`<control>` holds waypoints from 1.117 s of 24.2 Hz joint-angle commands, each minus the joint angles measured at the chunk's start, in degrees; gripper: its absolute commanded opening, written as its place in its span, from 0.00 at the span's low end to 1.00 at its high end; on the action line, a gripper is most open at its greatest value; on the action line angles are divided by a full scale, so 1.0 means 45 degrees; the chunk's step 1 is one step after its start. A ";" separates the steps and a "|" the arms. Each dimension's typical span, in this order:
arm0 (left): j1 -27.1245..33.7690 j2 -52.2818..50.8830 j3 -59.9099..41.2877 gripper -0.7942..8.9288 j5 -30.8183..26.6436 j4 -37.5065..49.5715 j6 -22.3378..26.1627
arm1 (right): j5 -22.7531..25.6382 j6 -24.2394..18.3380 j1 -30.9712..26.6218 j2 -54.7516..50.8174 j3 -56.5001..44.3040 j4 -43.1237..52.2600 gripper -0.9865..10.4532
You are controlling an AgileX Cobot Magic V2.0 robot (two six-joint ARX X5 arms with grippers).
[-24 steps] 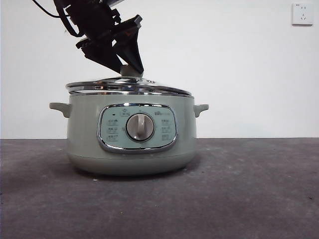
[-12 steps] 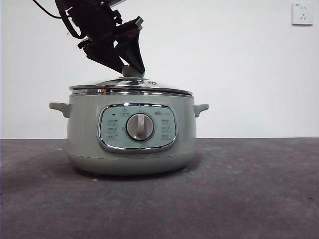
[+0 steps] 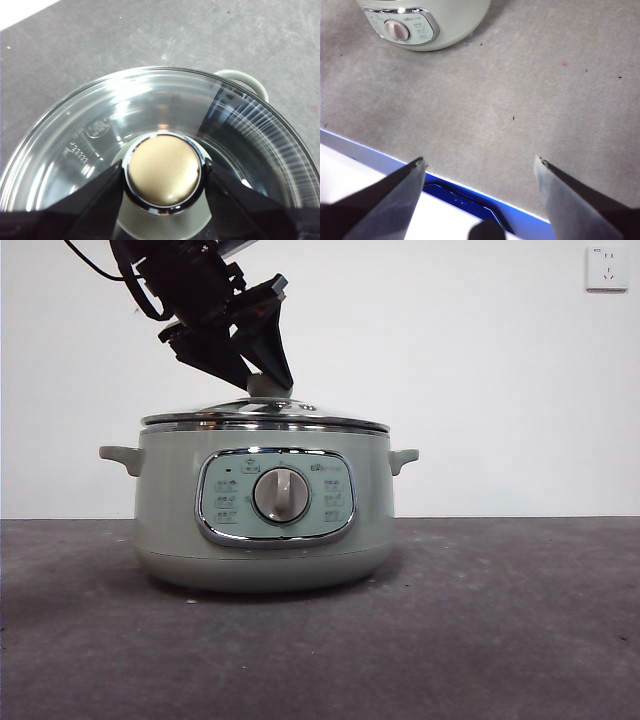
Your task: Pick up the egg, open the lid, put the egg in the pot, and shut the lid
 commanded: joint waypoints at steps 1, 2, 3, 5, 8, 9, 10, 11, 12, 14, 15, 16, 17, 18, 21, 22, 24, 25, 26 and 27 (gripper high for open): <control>0.0029 0.0311 0.0126 0.07 0.0272 0.0476 -0.0160 | 0.0058 0.0146 0.0010 -0.0034 -0.0102 0.0073 0.41; 0.0029 0.0481 0.0126 0.07 0.0384 0.0500 -0.0160 | 0.0063 0.0146 0.0010 -0.0034 -0.0102 0.0063 0.41; 0.0024 0.0549 0.0126 0.07 0.0374 0.0457 -0.0160 | 0.0058 0.0146 0.0010 -0.0034 -0.0102 0.0058 0.41; 0.0024 0.0704 0.0126 0.07 0.0374 0.0306 -0.0180 | 0.0063 0.0141 0.0010 -0.0034 -0.0102 0.0034 0.41; 0.0029 0.0704 0.0126 0.08 0.0374 -0.0267 -0.0175 | 0.0063 0.0141 0.0010 -0.0034 -0.0102 0.0068 0.41; 0.0029 0.0704 0.0126 0.08 0.0379 -0.0529 -0.0185 | 0.0063 0.0141 0.0010 -0.0034 -0.0102 0.0092 0.41; 0.0058 0.0704 0.0126 0.08 0.0379 -0.0782 -0.0199 | 0.0063 0.0141 0.0010 -0.0034 -0.0102 0.0087 0.41; 0.0097 0.0704 0.0126 0.09 0.0379 -0.1064 -0.0199 | 0.0058 0.0141 0.0010 -0.0034 -0.0102 0.0087 0.41; 0.0097 0.0704 0.0126 0.14 0.0384 -0.1219 -0.0194 | 0.0058 0.0141 0.0010 -0.0034 -0.0102 0.0083 0.41; 0.0097 0.0699 0.0126 0.33 0.0384 -0.1345 -0.0209 | 0.0058 0.0141 0.0010 -0.0029 -0.0102 0.0087 0.41; 0.0097 0.0699 0.0136 0.39 0.0384 -0.1389 -0.0219 | 0.0058 0.0141 0.0010 -0.0034 -0.0102 0.0087 0.41; 0.0102 0.0699 0.0141 0.41 0.0384 -0.1457 -0.0219 | 0.0058 0.0141 0.0010 -0.0029 -0.0102 0.0083 0.41; 0.0102 0.0699 0.0141 0.41 0.0384 -0.1525 -0.0267 | 0.0058 0.0141 0.0010 -0.0029 -0.0102 0.0083 0.41; 0.0102 0.0695 0.0141 0.41 0.0384 -0.1545 -0.0306 | 0.0058 0.0141 0.0010 -0.0029 -0.0102 0.0083 0.41; 0.0102 0.0539 0.0160 0.41 0.0379 -0.1608 -0.0452 | 0.0058 0.0141 0.0010 -0.0029 -0.0102 0.0087 0.41; 0.0102 0.0403 0.0160 0.41 0.0379 -0.1617 -0.0447 | 0.0058 0.0141 0.0010 -0.0029 -0.0102 0.0087 0.41; 0.0117 0.0117 0.0165 0.41 0.0374 -0.1617 -0.0447 | 0.0058 0.0141 0.0010 -0.0029 -0.0102 0.0087 0.41; 0.0136 -0.0058 0.0165 0.41 0.0374 -0.1642 -0.0447 | 0.0063 0.0141 0.0010 -0.0029 -0.0102 0.0097 0.41; 0.0194 -0.0243 0.0165 0.41 0.0374 -0.1710 -0.0452 | 0.0063 0.0141 0.0010 -0.0029 -0.0102 0.0112 0.41; 0.0233 -0.0442 0.0165 0.41 0.0369 -0.1773 -0.0447 | 0.0058 0.0141 0.0010 -0.0029 -0.0102 0.0136 0.41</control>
